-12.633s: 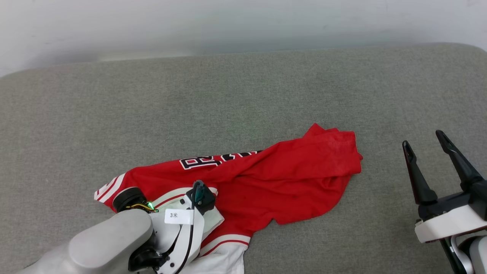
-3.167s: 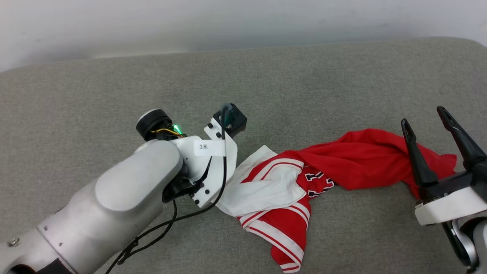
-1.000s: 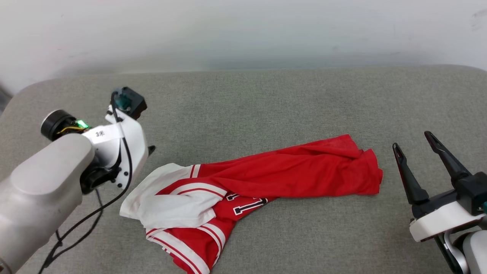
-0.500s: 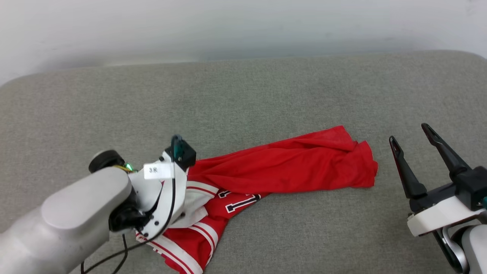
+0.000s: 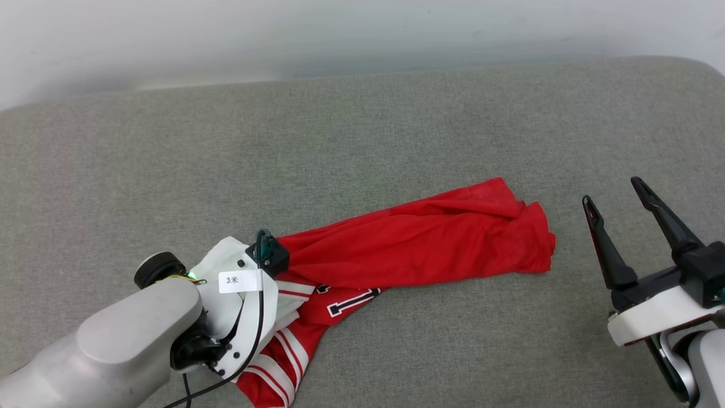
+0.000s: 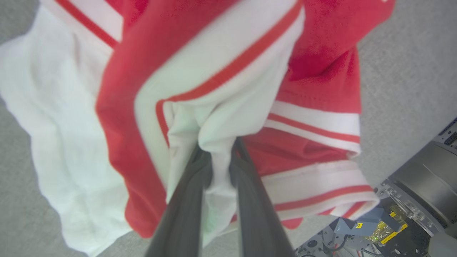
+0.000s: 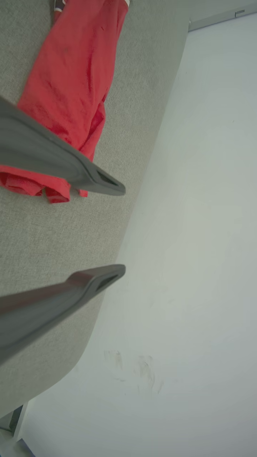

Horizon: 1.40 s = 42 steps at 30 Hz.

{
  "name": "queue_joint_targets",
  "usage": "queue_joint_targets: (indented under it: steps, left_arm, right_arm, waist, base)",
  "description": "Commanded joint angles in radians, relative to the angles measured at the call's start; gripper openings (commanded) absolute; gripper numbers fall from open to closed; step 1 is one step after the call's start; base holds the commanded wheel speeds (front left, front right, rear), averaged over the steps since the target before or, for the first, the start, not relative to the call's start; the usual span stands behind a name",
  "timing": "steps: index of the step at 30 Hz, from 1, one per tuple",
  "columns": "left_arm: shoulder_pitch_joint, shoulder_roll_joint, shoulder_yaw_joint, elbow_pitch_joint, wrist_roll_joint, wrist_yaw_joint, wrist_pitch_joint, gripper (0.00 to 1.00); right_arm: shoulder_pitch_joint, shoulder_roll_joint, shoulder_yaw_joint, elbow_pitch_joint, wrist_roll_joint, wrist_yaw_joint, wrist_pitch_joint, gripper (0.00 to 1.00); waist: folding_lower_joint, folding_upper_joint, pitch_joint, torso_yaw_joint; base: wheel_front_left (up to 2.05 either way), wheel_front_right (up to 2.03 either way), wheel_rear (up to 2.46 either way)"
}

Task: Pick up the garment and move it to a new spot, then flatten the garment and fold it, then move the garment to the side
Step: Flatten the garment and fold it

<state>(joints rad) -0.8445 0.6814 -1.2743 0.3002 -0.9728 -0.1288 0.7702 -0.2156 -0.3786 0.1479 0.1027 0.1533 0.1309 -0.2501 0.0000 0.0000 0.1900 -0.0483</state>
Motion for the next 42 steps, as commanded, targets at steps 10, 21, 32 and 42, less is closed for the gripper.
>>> queue_joint_targets:
  steps: [10,21,32,42]
  left_arm:
    - [-0.075,0.025,0.034,-0.078,-0.022,-0.001,-0.128,0.0]
    - [-0.041,-0.173,-0.001,-0.054,0.122,-0.001,-0.16,0.0]
    - [0.121,-0.369,-0.006,0.018,0.252,-0.001,-0.117,0.0]
    - [0.034,-0.352,-0.004,-0.035,0.184,-0.001,-0.249,1.0]
  right_arm:
    - [0.035,0.013,-0.006,0.005,0.005,-0.001,-0.002,1.0]
    - [0.029,0.018,0.0,0.002,0.008,-0.001,-0.001,1.0]
    - [0.022,0.027,0.0,0.018,0.008,-0.001,-0.006,1.0]
    - [0.058,0.029,-0.021,0.029,0.004,-0.001,-0.007,1.0]
  waist:
    - [0.0,0.0,-0.057,0.029]
    - [0.0,0.0,-0.052,0.023]
    - [0.0,0.0,-0.041,0.007]
    - [0.0,0.0,-0.079,0.035]
  base:
    - [0.0,0.0,0.0]
    - [0.0,0.0,0.0]
    - [0.0,0.0,0.0]
    - [0.0,0.0,0.0]
